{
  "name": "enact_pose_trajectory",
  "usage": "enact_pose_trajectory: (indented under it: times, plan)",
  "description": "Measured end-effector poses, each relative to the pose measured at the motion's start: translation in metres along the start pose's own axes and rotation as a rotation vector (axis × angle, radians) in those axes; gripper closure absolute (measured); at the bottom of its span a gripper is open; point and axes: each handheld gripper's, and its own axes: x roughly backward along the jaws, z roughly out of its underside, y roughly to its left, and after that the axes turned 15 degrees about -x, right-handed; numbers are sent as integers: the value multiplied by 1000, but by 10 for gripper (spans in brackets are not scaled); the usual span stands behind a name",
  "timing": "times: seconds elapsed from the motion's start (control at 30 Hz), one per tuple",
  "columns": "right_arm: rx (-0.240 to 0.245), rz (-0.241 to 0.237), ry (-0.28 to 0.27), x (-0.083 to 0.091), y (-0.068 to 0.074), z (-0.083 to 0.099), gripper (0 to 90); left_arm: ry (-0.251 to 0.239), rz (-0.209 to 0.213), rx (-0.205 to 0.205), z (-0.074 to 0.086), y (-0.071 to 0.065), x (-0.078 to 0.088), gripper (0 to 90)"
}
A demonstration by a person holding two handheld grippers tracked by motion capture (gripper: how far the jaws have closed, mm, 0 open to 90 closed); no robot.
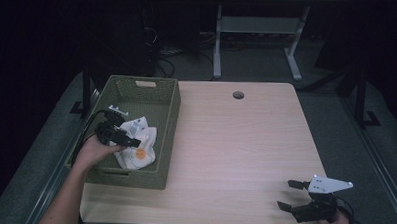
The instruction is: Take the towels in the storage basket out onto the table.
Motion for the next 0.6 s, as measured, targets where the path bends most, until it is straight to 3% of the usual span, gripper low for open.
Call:
enact_pose_trajectory:
  times: [0.13, 0.17, 0.33, 0.43, 0.5, 0.6]
  plan:
    - [4, -4, -3, 1, 0, 0, 139, 94, -5, 7, 0, 1, -12, 225]
    - [4, -4, -3, 1, 0, 0, 139, 94, -5, 7, 0, 1, -12, 236]
    - [3, -4, -5, 1, 1, 0, 138, 201, -12, -26, -6, -2, -28, 246]
    - [4, -5, -4, 1, 1, 0, 138, 231, -3, -17, -9, -3, -34, 246]
    - [5, -5, -4, 1, 1, 0, 139, 261, -6, -30, -12, -4, -41, 253]
    - [3, -5, -7, 2, 1, 0, 138, 348, -23, -58, -14, -7, -51, 289]
